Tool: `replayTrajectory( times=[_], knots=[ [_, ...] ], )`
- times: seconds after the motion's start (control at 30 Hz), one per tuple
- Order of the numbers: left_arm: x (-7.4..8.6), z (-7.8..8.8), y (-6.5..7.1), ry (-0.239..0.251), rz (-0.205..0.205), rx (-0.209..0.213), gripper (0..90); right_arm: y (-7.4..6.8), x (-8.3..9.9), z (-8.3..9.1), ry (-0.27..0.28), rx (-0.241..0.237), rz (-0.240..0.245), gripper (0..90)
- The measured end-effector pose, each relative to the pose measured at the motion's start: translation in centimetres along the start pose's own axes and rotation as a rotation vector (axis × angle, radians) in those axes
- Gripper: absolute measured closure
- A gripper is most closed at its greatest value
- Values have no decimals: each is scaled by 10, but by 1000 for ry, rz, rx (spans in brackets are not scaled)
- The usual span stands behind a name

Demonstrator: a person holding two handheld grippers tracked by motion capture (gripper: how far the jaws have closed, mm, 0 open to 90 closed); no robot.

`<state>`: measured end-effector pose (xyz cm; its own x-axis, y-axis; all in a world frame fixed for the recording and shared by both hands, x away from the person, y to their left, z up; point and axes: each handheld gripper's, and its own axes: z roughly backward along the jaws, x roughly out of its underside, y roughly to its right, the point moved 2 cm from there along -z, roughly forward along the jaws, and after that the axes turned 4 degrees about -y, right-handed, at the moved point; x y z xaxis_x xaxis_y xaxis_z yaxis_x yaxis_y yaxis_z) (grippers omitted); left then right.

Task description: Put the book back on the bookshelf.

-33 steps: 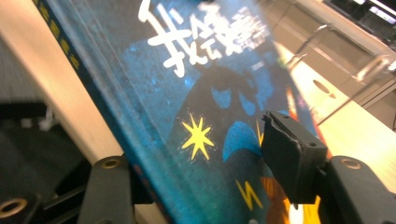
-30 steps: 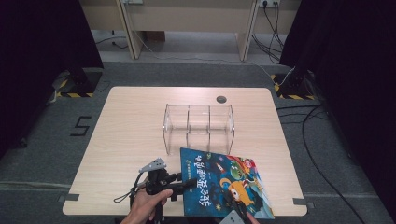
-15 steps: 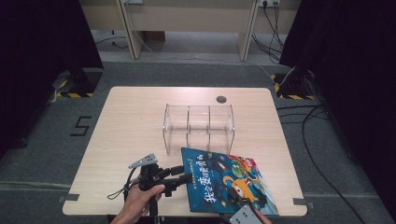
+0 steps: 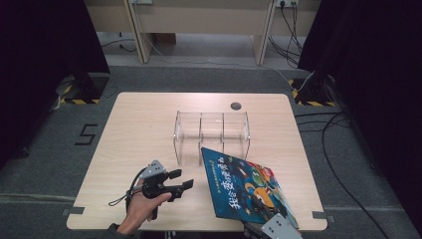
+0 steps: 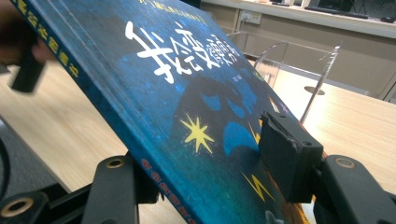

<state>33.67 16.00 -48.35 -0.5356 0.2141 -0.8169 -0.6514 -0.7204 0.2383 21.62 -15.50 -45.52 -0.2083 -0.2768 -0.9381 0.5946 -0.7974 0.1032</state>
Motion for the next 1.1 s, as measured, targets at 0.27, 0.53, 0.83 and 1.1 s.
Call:
replayTrajectory(
  times=[0.27, 0.53, 0.83, 1.1],
  knots=[
    [16, -18, -23, -166, -154, -143, 264, 13, -4, 6, 38, -11, -67, 456],
    [32, -30, -29, -280, -206, -149, 152, 31, -10, 19, 101, 23, -100, 559],
    [33, -32, -30, -269, -189, -130, 143, 54, -12, 29, 141, 25, -200, 585],
    [34, -32, -30, -257, -190, -126, 142, 64, -13, 39, 215, -46, -360, 582]
  ],
)
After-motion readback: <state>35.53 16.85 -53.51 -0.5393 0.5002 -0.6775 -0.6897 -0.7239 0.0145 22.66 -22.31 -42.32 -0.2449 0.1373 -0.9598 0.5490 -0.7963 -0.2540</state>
